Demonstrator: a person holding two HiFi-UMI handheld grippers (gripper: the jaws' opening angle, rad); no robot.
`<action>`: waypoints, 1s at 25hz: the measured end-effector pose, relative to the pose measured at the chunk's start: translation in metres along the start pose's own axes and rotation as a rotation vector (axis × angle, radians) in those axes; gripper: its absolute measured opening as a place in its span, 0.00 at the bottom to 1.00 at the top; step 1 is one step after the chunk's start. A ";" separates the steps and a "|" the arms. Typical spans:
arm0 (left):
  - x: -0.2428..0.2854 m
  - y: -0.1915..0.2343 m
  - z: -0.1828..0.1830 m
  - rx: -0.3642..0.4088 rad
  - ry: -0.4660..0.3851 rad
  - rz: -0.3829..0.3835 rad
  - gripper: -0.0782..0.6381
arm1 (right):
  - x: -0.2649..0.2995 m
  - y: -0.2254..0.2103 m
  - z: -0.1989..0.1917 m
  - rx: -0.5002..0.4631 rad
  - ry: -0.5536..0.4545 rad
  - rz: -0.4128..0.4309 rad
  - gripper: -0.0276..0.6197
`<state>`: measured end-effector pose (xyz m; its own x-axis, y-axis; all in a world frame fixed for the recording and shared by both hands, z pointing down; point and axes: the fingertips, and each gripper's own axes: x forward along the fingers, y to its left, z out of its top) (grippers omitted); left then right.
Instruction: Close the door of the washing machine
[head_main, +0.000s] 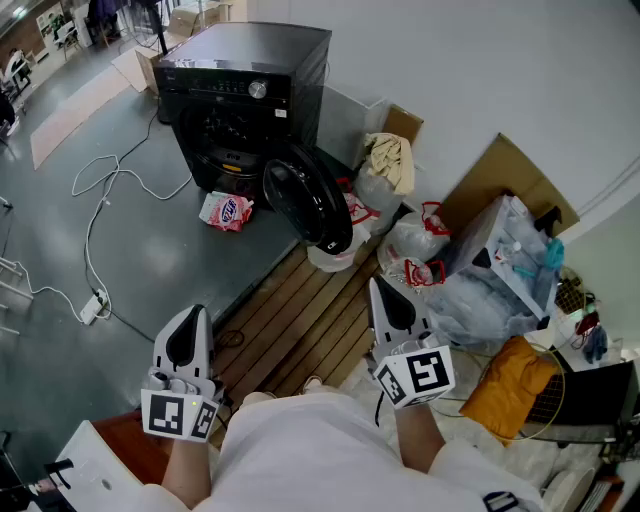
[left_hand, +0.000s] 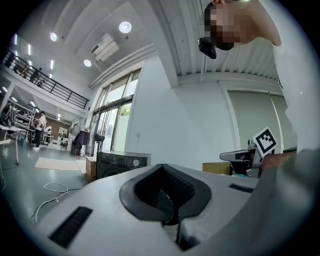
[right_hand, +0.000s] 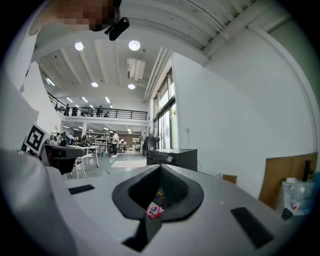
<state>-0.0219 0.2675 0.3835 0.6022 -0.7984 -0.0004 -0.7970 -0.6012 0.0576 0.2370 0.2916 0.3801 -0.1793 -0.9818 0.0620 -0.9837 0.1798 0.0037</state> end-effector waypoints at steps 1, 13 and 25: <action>0.000 0.000 0.000 0.000 0.000 0.000 0.12 | 0.001 0.000 0.000 0.000 0.001 0.000 0.04; 0.003 -0.004 -0.001 -0.003 0.002 -0.003 0.12 | -0.002 0.000 -0.001 0.020 -0.008 0.035 0.04; 0.006 -0.019 -0.002 0.007 0.016 0.037 0.12 | -0.005 -0.041 -0.018 0.013 0.040 0.064 0.29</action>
<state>-0.0025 0.2743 0.3840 0.5727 -0.8196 0.0176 -0.8191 -0.5714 0.0505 0.2784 0.2904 0.3971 -0.2412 -0.9652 0.1014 -0.9704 0.2410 -0.0146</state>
